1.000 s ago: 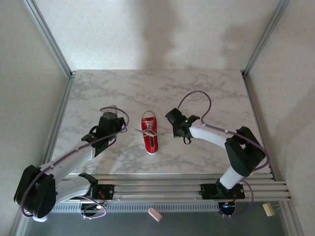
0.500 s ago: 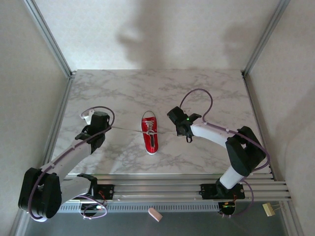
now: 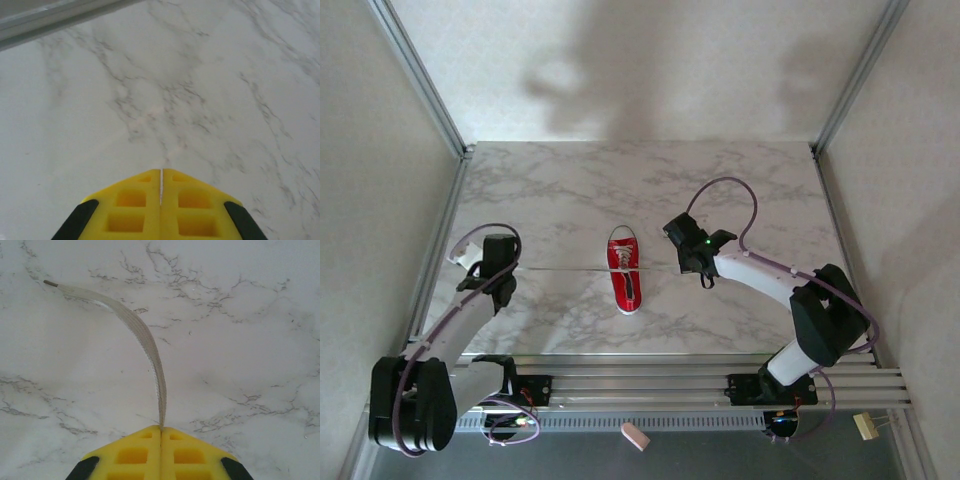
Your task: Tie the shoes
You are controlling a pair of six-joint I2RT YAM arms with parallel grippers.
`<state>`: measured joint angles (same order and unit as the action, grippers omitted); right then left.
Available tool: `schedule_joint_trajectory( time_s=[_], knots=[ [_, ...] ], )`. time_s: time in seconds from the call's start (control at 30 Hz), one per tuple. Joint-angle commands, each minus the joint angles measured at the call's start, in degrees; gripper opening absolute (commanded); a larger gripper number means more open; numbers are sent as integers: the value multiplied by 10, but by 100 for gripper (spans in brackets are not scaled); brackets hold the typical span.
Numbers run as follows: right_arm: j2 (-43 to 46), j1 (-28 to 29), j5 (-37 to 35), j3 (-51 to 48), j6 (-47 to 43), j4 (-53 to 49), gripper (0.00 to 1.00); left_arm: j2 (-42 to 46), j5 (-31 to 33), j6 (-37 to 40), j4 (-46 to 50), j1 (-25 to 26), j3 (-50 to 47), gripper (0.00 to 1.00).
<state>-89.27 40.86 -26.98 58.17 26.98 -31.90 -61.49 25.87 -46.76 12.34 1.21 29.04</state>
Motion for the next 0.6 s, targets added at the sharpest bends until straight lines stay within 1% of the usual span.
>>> schedule_joint_trajectory(
  time_s=[0.0,0.3,0.57],
  knots=[
    [-1,-5,-9,0,-11,0,0,-11,46,-27,30,-20,0,0],
    [-14,-15,-35,6,-3,-23,0,-27,39,-9,14,-90,-6,0],
    [-14,-18,-28,0,-1,-19,0,-46,55,-9,17,-101,-17,0]
  ],
)
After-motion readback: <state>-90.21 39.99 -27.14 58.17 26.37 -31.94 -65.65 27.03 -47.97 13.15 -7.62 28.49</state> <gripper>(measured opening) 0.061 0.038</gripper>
